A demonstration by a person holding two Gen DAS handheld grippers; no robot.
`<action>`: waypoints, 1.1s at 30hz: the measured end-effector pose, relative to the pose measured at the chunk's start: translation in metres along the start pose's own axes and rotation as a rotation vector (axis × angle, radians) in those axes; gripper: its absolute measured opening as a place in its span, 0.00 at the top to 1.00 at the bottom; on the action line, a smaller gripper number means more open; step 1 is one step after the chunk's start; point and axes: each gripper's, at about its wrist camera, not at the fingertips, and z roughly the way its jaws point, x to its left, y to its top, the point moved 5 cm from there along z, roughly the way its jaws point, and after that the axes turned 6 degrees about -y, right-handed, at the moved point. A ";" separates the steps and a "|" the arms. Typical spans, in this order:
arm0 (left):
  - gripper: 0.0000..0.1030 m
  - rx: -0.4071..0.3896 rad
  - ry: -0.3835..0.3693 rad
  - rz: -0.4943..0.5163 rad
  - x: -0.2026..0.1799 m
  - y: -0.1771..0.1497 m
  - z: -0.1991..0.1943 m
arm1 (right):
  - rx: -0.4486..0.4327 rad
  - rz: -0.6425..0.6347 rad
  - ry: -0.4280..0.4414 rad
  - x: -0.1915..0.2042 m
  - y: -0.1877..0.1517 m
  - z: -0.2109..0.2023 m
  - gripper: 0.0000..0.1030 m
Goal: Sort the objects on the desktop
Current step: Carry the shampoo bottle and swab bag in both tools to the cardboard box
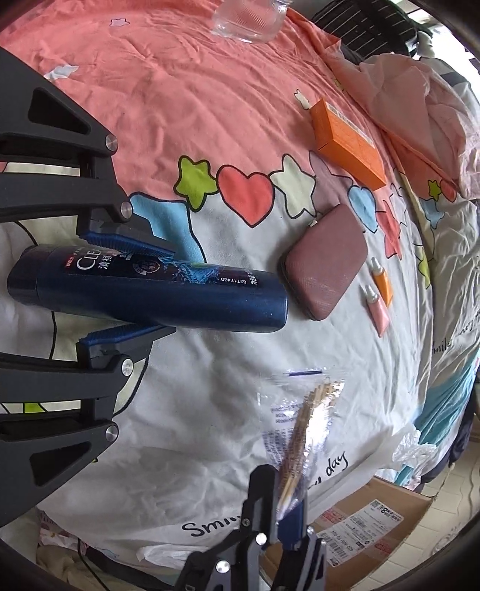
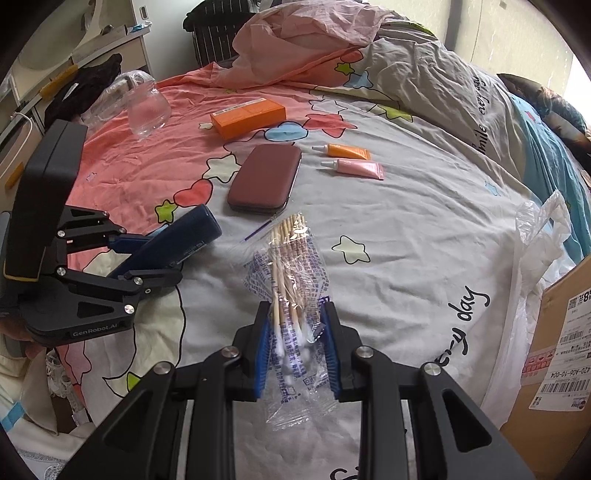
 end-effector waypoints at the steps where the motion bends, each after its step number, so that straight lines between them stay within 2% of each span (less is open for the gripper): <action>1: 0.66 -0.005 -0.003 0.002 -0.001 0.001 -0.003 | -0.001 -0.001 -0.001 0.001 0.000 -0.001 0.76; 11: 0.66 -0.045 -0.025 0.016 -0.011 0.003 -0.031 | -0.004 -0.008 -0.003 0.006 -0.003 -0.006 0.76; 22: 0.66 -0.060 -0.013 0.021 -0.014 -0.001 -0.046 | -0.001 -0.019 0.000 0.017 -0.007 -0.007 0.76; 33: 0.66 -0.099 -0.004 0.037 -0.026 0.000 -0.072 | -0.036 -0.021 -0.014 0.019 -0.006 -0.032 0.76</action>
